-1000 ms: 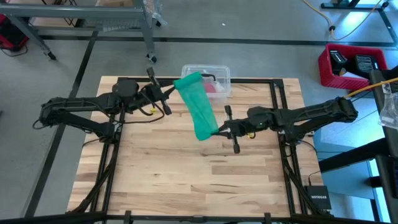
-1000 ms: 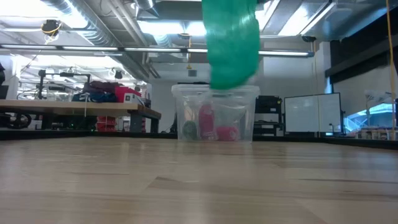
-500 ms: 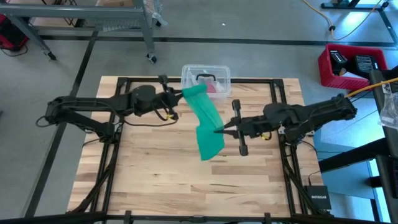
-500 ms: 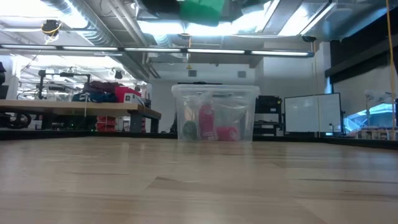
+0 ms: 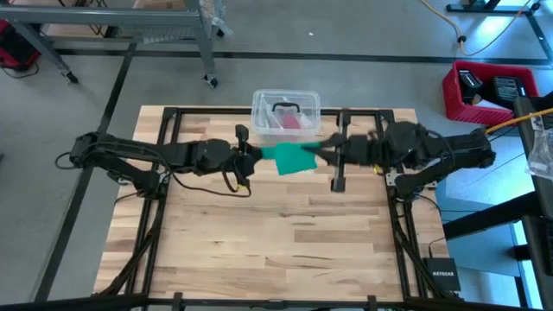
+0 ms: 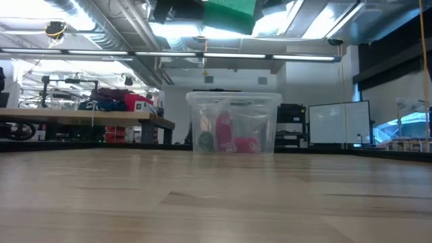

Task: Roll bandage
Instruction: Roll the green bandage

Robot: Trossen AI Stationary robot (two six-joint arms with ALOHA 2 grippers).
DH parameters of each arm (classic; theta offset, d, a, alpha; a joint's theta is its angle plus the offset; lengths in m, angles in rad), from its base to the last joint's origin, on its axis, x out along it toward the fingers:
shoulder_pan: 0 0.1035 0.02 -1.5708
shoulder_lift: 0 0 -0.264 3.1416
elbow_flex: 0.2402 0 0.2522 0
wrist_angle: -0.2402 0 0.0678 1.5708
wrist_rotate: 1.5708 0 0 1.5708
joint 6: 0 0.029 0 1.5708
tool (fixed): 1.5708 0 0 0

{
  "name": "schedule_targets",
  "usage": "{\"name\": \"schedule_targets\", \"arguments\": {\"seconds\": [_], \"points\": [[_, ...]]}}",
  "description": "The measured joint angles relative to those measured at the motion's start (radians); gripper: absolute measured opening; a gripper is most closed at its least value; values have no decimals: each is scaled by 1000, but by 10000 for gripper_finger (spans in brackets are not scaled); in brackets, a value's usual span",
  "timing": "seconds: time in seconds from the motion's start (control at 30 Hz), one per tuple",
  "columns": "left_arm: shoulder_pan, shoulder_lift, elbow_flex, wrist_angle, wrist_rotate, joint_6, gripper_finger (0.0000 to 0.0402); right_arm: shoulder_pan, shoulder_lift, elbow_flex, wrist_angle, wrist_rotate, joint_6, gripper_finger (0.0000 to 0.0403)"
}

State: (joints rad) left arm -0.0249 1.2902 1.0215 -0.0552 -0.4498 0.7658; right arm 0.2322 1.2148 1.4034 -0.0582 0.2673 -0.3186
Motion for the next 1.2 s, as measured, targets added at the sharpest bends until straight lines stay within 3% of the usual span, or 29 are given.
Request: {"name": "schedule_targets", "arguments": {"seconds": [0.5, 0.77, 0.93, 1.07, 1.2], "points": [[-105, 75, 1, -6, 62, -8, 13, -318, 17, 27, -55, -58, 161, 6], [-178, 77, -2, 27, 67, -7, 13, -470, 112, 27, -130, -160, 213, 8], [-212, 77, -4, 30, 71, -3, 13, -520, 206, 25, -211, -163, 261, 11], [-210, 77, -4, 19, 76, -71, 13, -547, 286, 25, -283, -162, 293, 31], [-202, 78, -5, -11, 83, -181, 13, -556, 375, 25, -355, -178, 308, 83]]}}
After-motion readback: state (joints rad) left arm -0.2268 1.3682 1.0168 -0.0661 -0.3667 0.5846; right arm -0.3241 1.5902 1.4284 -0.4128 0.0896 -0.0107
